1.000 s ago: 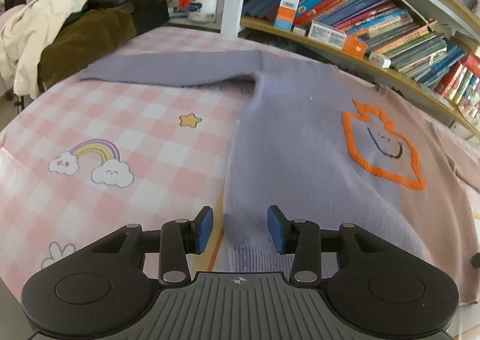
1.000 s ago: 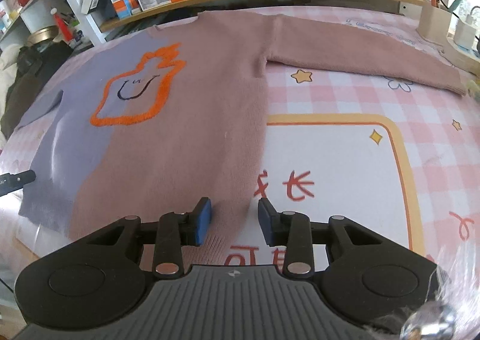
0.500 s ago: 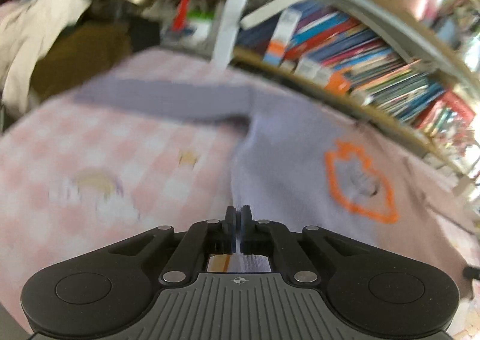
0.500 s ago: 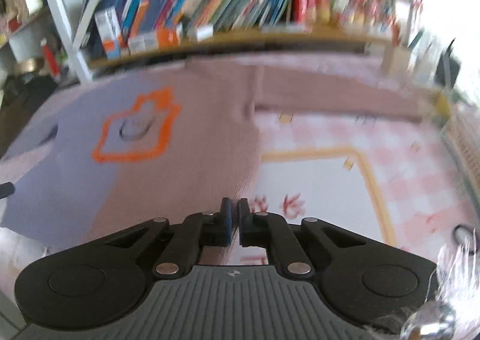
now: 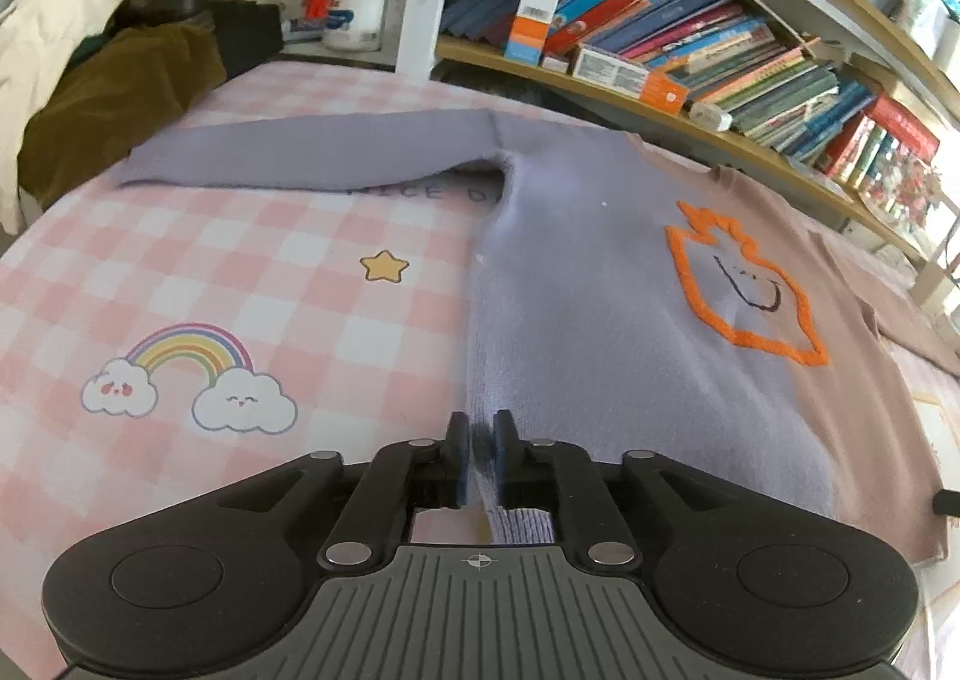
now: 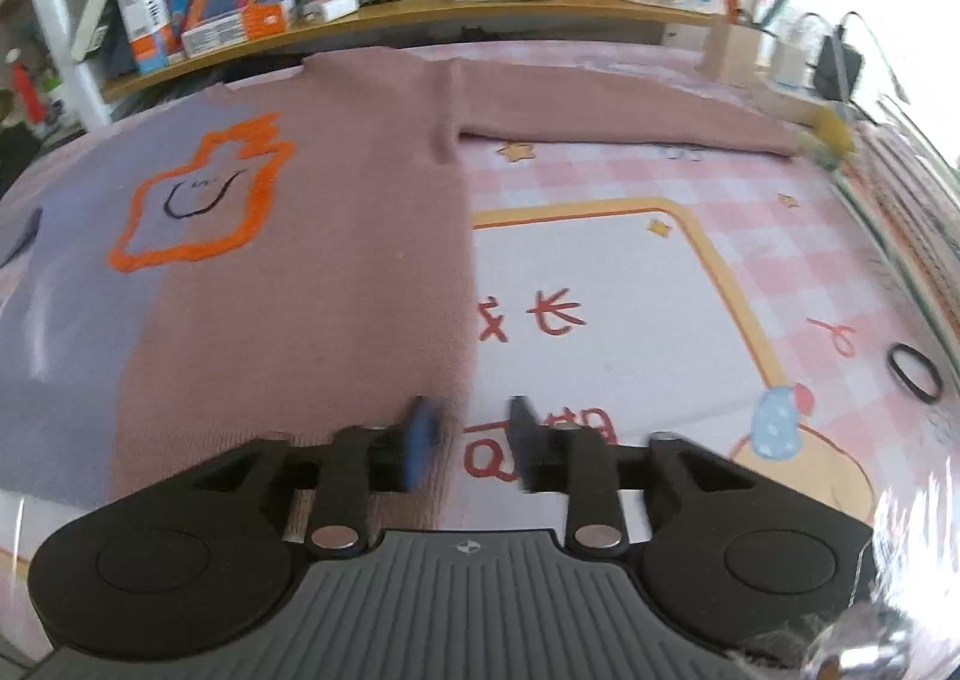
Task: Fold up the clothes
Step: 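Tug the hem taut with both grippers, regrasp, then open both, then move the left gripper to the lavender sleeve cuff, then grasp the lavender sleeve cuff with the left gripper and lift it, then fold the lavender sleeve across the sweater chest with the left gripper and release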
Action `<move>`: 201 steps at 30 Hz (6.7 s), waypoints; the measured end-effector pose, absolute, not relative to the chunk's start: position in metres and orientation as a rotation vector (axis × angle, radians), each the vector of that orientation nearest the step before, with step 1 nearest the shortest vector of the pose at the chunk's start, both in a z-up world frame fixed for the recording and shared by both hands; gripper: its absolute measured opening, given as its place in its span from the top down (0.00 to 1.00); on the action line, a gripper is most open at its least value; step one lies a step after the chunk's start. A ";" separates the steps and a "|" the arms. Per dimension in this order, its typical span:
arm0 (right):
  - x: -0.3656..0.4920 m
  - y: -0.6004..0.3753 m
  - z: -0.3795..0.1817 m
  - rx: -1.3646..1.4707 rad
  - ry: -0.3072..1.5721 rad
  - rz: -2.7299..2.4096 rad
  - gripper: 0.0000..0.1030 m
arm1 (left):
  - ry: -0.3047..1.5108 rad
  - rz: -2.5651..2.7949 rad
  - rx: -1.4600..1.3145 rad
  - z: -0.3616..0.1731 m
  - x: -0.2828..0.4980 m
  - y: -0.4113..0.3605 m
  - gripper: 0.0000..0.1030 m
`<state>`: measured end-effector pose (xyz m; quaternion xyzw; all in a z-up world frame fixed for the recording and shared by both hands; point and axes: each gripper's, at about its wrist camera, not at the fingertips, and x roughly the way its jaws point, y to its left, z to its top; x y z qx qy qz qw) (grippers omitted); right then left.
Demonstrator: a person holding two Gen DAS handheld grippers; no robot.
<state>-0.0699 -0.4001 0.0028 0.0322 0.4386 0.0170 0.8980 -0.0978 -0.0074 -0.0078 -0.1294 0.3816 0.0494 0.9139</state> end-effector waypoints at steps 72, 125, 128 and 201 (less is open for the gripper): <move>-0.082 -0.234 0.028 0.028 0.840 -0.028 0.01 | 0.734 0.159 -0.207 0.005 -0.066 0.104 0.10; -0.089 -0.271 0.022 0.016 0.893 -0.217 0.01 | 0.410 0.231 -0.500 0.031 0.028 0.169 0.97; -0.085 -0.273 0.022 0.013 0.885 -0.196 0.01 | 0.376 0.190 -0.474 0.044 0.028 0.147 0.97; -0.009 -0.435 0.003 0.083 0.917 0.208 0.01 | 0.779 0.299 -0.019 0.009 -0.040 -0.090 0.37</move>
